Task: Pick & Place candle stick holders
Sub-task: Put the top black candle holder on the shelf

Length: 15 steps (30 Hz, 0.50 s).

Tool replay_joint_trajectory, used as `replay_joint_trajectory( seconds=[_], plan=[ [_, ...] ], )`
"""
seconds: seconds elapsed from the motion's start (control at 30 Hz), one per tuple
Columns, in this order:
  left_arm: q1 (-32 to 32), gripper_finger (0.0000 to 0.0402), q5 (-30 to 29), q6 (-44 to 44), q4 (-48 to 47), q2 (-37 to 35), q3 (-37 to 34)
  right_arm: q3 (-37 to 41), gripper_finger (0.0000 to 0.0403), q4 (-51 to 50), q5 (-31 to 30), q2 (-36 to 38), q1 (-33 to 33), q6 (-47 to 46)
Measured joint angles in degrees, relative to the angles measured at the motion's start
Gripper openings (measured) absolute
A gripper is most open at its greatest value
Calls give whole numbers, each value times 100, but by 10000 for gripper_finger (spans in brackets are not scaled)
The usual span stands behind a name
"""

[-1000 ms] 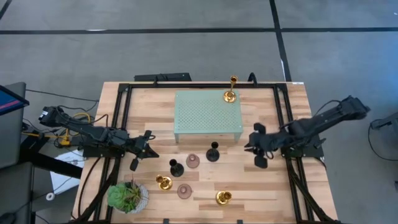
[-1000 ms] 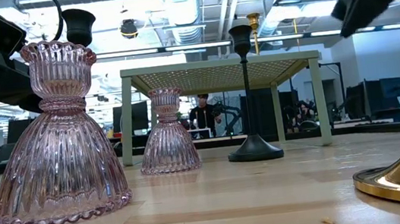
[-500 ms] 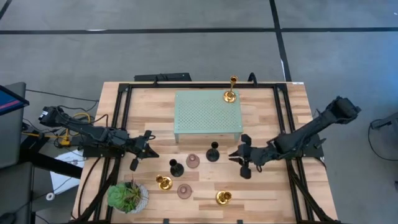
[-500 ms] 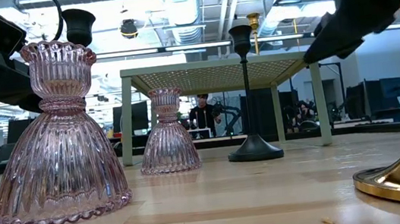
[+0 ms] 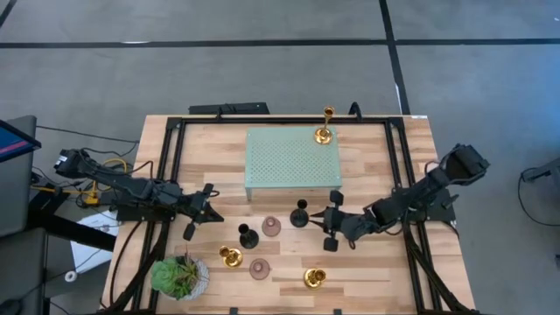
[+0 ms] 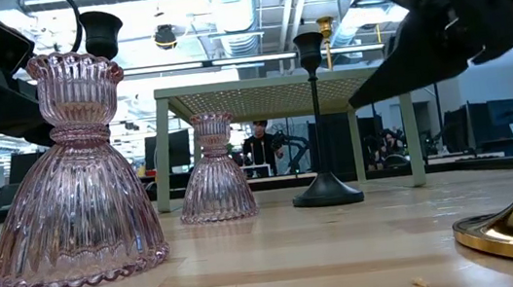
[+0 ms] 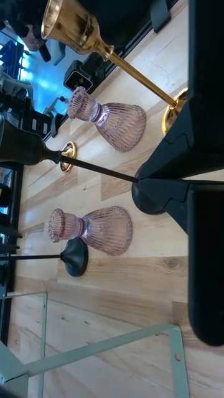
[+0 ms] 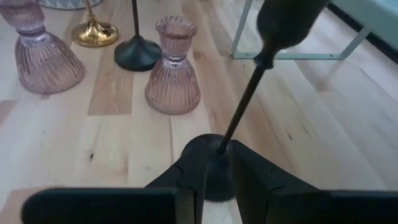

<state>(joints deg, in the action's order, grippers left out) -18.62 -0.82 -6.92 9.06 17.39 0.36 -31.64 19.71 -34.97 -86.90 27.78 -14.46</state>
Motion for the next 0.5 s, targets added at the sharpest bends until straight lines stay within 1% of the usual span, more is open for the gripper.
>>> replay_joint_trajectory(
  seconds=[0.2, 0.5],
  plan=[
    [0, 8, 0, 0, 0, -1, 0, -2, 60, 33, 43, -243, -21, -7],
    [-1, 8, 0, 0, 0, 0, 0, -9, 60, 286, 49, -246, -148, -56]
  ],
)
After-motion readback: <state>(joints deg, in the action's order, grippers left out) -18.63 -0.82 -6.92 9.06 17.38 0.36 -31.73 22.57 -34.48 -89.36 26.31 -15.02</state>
